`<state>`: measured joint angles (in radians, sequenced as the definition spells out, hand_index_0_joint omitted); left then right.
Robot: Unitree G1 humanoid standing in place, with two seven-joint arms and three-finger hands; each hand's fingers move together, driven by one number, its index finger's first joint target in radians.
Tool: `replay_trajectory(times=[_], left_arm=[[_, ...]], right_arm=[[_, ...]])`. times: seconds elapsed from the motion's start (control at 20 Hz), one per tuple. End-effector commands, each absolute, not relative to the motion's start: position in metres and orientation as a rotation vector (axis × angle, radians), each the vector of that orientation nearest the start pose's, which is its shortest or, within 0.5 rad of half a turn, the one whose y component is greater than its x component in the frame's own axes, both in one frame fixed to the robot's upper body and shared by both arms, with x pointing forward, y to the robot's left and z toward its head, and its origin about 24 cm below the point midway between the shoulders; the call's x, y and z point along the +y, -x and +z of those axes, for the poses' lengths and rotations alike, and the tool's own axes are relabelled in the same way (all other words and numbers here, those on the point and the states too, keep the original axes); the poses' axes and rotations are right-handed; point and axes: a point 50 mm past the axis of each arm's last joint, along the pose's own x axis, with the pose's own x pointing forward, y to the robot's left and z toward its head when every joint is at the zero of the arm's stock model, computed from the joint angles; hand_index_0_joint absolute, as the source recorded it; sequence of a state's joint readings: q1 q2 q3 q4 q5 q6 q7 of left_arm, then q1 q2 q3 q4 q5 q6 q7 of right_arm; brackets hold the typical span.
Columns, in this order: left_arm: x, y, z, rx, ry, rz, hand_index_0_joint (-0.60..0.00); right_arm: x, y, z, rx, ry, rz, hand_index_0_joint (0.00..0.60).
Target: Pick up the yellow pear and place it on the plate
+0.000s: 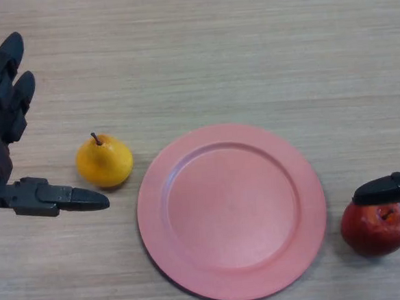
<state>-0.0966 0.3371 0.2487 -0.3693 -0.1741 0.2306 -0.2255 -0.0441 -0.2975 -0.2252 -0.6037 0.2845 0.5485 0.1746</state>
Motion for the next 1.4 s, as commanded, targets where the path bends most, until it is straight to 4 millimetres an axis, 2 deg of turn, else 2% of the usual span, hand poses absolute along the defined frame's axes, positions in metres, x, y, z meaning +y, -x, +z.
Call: replay_trajectory(times=[0.05,0.5,0.6,0.65,0.8,0.85,1.0,1.4], left_arm=[[0.240,-0.241,0.195,-0.514,-0.285,0.005,0.000],[0.242,-0.245,0.195,-0.517,-0.300,0.025,0.000],[0.248,-0.249,0.195,-0.529,-0.264,0.054,0.000],[0.249,-0.254,0.195,-0.548,-0.314,0.079,0.000],[0.256,-0.266,0.193,-0.549,-0.311,0.112,0.000],[0.257,-0.272,0.191,-0.536,-0.269,0.117,0.000],[0.253,-0.288,0.179,-0.515,-0.287,0.097,0.000],[0.238,-0.320,0.131,-0.366,-0.269,0.020,0.000]], right_arm=[[-0.208,-0.227,0.185,-0.300,0.117,0.130,0.000],[-0.209,-0.224,0.184,-0.282,0.091,0.133,0.000],[-0.209,-0.223,0.185,-0.281,0.093,0.135,0.000],[-0.209,-0.223,0.185,-0.288,0.091,0.131,0.000],[-0.211,-0.223,0.184,-0.280,0.083,0.124,0.000],[-0.212,-0.222,0.185,-0.280,0.092,0.117,0.000],[-0.215,-0.221,0.185,-0.287,0.104,0.100,0.000],[-0.220,-0.218,0.187,-0.288,0.126,0.077,0.000]])
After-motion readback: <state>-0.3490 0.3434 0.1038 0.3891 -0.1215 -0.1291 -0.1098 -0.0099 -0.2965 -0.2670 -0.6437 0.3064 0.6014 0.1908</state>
